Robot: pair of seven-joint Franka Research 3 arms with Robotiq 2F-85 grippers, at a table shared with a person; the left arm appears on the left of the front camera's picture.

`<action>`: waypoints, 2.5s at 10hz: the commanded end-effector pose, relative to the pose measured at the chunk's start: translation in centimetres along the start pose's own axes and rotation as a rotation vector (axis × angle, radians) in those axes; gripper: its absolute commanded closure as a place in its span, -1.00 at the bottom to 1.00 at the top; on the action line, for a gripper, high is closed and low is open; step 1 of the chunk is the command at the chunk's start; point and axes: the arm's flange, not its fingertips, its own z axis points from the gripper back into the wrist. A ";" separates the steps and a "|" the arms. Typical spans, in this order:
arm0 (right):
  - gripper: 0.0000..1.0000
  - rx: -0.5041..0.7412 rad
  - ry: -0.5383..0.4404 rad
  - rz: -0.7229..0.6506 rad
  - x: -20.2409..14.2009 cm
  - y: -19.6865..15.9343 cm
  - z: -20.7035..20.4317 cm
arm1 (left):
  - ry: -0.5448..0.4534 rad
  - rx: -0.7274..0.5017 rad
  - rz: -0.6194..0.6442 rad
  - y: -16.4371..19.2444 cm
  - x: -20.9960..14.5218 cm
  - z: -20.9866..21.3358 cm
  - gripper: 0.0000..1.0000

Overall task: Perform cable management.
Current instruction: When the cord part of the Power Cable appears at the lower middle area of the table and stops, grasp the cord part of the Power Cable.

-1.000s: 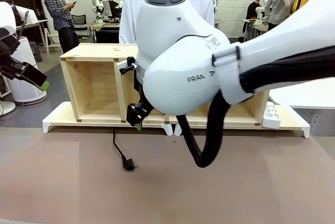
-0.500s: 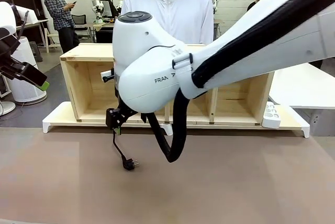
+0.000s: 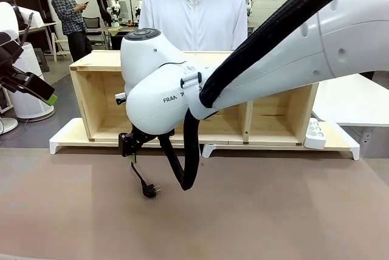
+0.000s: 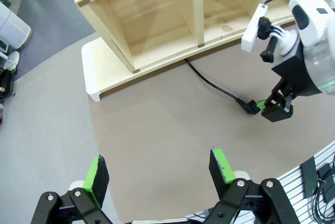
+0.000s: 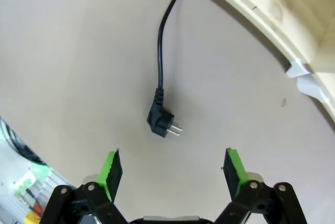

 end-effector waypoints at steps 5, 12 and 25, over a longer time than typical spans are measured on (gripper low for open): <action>-1.00 0.039 0.156 -0.021 1.7 0.5 -3.9 | -0.006 0.008 -0.001 0.0 0.2 -0.1 -1.00; -1.00 0.068 0.199 0.077 2.2 1.7 -7.3 | -0.006 0.008 -0.001 0.0 0.2 -0.1 -1.00; -1.00 0.080 0.204 0.064 2.2 1.3 -7.9 | -0.006 0.008 -0.001 0.0 0.2 -0.1 -1.00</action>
